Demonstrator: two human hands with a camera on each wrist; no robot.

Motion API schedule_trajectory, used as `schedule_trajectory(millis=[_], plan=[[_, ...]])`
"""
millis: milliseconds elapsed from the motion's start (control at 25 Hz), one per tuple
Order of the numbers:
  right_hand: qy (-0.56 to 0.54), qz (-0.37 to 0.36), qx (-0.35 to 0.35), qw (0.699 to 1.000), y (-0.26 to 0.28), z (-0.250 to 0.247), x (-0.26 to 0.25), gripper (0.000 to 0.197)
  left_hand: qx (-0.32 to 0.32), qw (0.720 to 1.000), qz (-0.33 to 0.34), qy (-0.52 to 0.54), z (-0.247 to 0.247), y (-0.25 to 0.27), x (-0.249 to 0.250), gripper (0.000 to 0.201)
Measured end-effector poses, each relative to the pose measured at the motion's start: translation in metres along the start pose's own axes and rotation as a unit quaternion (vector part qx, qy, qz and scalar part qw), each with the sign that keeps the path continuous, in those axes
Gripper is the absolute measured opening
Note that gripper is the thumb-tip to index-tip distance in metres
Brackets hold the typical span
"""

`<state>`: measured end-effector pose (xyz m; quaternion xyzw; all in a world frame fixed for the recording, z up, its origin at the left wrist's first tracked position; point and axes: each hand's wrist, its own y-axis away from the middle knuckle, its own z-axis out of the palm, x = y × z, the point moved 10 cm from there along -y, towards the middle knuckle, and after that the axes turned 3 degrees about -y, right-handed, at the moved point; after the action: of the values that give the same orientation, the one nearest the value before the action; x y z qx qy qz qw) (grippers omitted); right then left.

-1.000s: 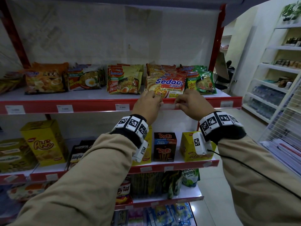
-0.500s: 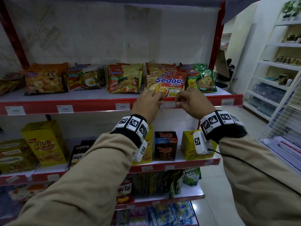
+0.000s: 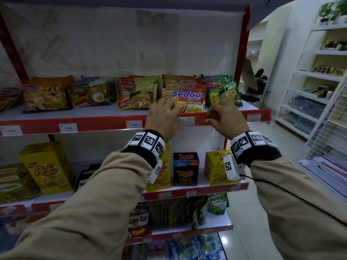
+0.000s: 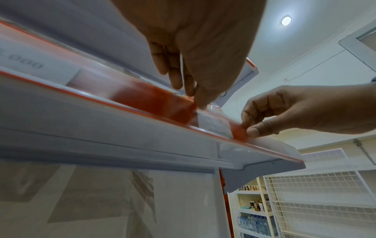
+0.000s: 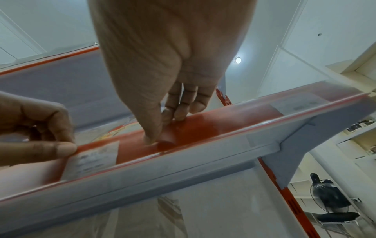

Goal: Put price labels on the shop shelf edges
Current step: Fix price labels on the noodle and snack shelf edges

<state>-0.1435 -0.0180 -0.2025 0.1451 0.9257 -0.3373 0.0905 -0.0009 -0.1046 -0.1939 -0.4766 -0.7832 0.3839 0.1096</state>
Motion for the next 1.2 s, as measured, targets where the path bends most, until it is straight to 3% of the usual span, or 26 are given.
schedule_trajectory(millis=[200,440,560,760,960,1200], plan=[[0.033,-0.007,0.025,0.999,0.007,-0.018,0.026,0.030,-0.031,0.999,0.007,0.014,0.002,-0.010,0.014,0.022],[0.091,0.016,0.049,0.995,0.020,-0.050,0.084,0.030,-0.077,0.995,0.063,0.013,0.026,-0.043,0.103,0.046],[0.055,0.045,0.061,0.996,0.024,-0.068,0.123,0.026,-0.092,0.994,0.066,0.008,0.042,-0.055,0.140,0.053],[0.033,0.005,0.049,0.998,0.028,-0.071,0.140,0.022,-0.047,0.996,0.057,0.048,0.044,-0.067,0.179,0.031],[0.024,-0.042,0.068,0.996,0.034,-0.074,0.133,0.021,-0.023,0.997,0.010,0.080,0.045,-0.070,0.180,0.029],[0.096,-0.041,-0.004,0.995,0.029,-0.059,0.128,0.028,-0.022,0.995,-0.021,0.093,0.047,-0.070,0.181,0.022]])
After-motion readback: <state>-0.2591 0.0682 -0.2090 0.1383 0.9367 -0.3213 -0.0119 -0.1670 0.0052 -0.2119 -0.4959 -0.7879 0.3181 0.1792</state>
